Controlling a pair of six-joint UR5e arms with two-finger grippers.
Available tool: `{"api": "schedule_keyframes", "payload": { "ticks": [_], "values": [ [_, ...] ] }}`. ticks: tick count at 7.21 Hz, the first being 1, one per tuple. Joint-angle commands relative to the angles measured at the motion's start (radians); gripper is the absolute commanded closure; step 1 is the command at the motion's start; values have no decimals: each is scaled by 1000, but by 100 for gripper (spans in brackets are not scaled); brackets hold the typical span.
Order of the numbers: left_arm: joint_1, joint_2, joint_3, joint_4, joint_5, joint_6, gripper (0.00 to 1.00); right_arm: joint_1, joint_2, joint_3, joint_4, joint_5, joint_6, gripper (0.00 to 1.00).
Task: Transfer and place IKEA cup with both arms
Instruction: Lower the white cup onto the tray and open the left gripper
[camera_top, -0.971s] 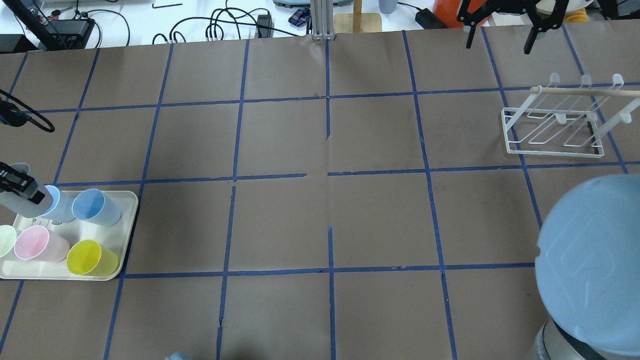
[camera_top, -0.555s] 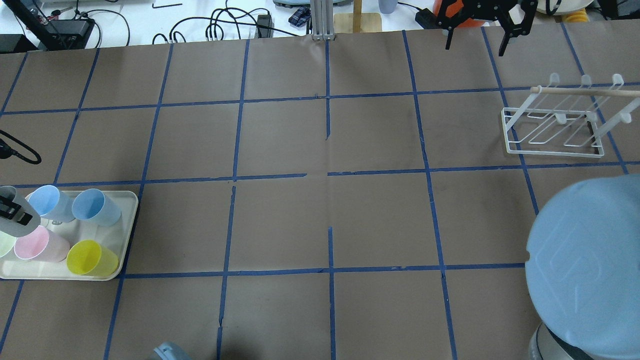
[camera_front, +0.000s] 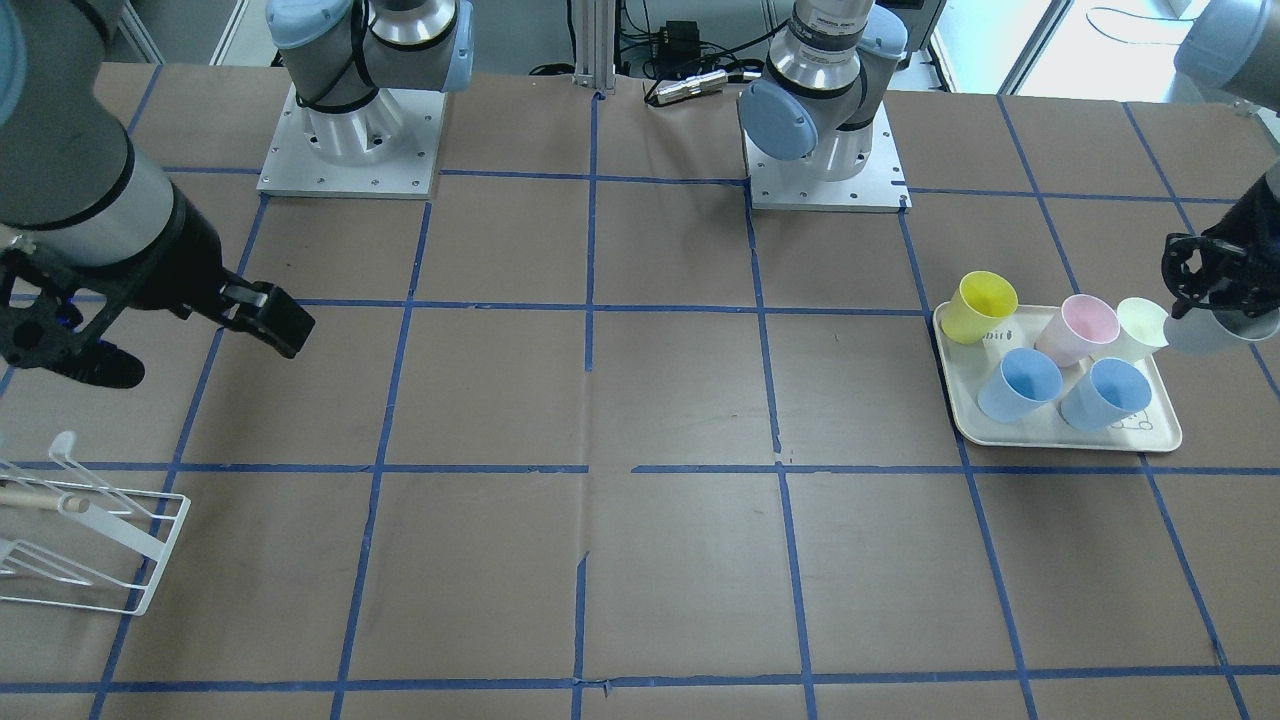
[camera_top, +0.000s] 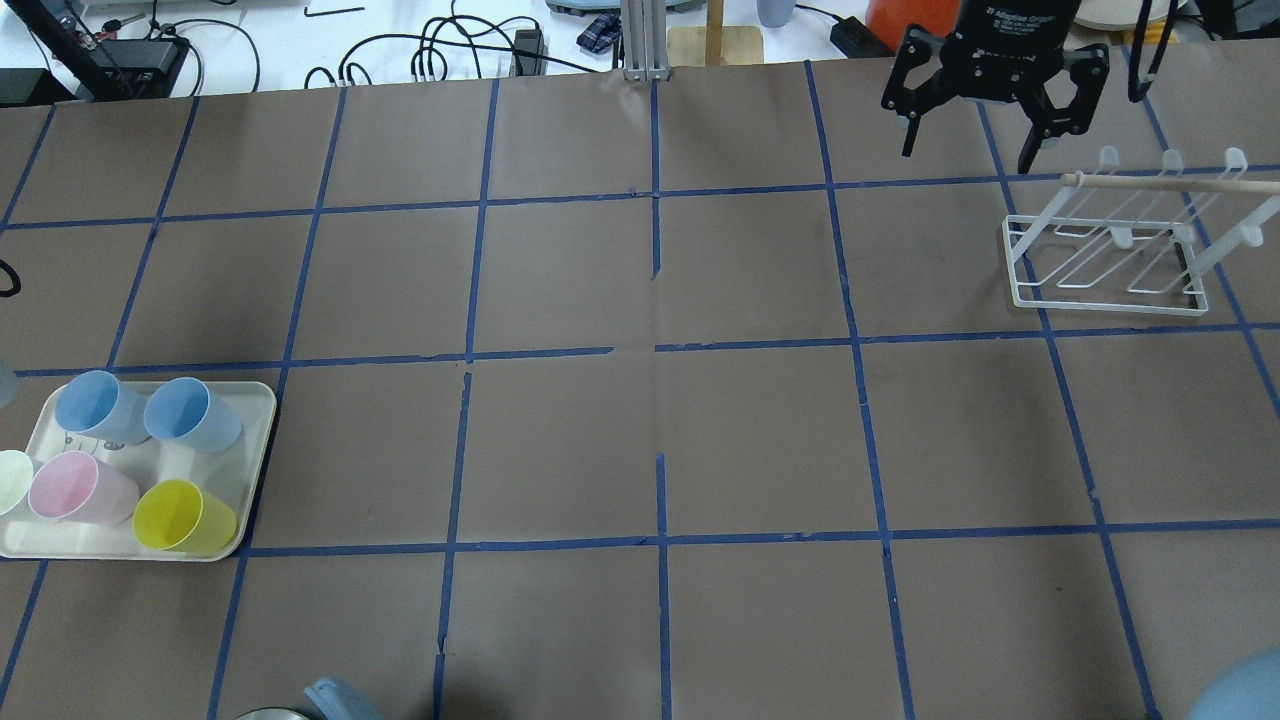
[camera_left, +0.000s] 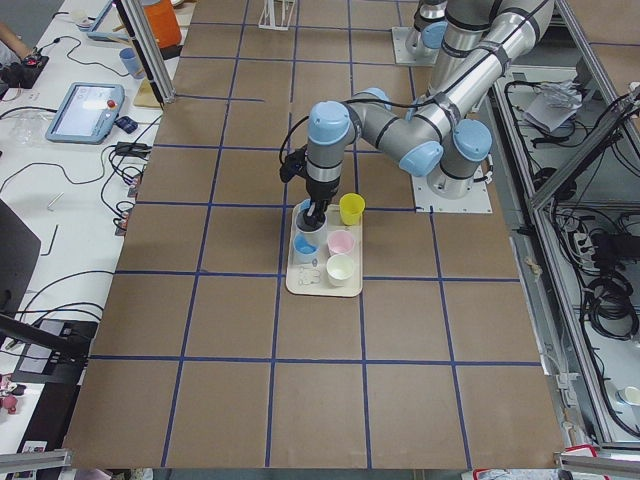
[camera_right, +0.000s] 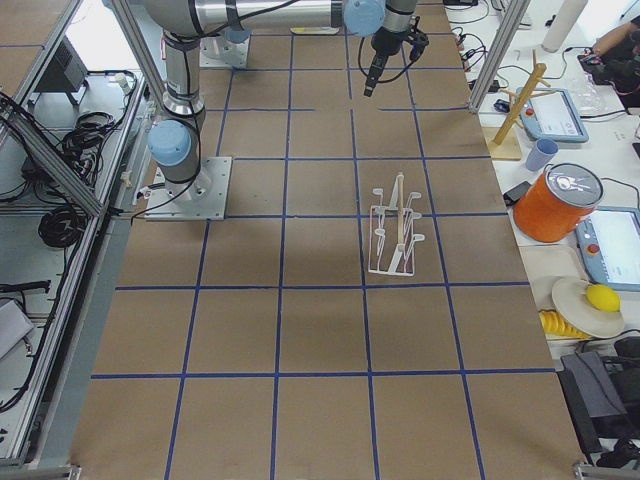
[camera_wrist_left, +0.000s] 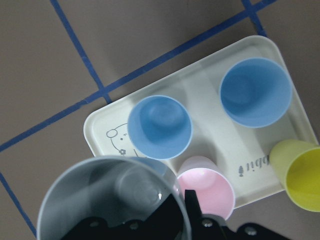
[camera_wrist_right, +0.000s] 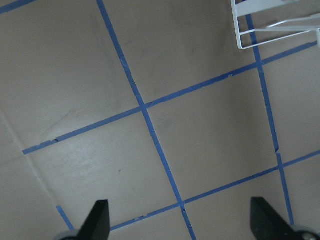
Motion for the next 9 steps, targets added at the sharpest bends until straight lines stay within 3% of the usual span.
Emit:
{"api": "schedule_keyframes", "payload": {
  "ticks": [1,3,4,7,8,9],
  "values": [
    [48,-113,45,29,-55,56,100,7,-170,193,-52,3,-2,0],
    [62,-196,87,74,-84,78,100,37,-278,334,-150,3,-40,0],
    [79,-225,91,77,-91,96,100,42,-279,332,-170,1,-124,0],
    [87,-239,76,77,-87,95,97,30,-274,326,-180,25,-146,0],
    [87,-251,76,79,-87,95,77,22,-271,324,-180,100,-146,0],
    [87,-257,76,77,-87,96,57,5,-269,297,-174,81,-168,0]
  ]
}}
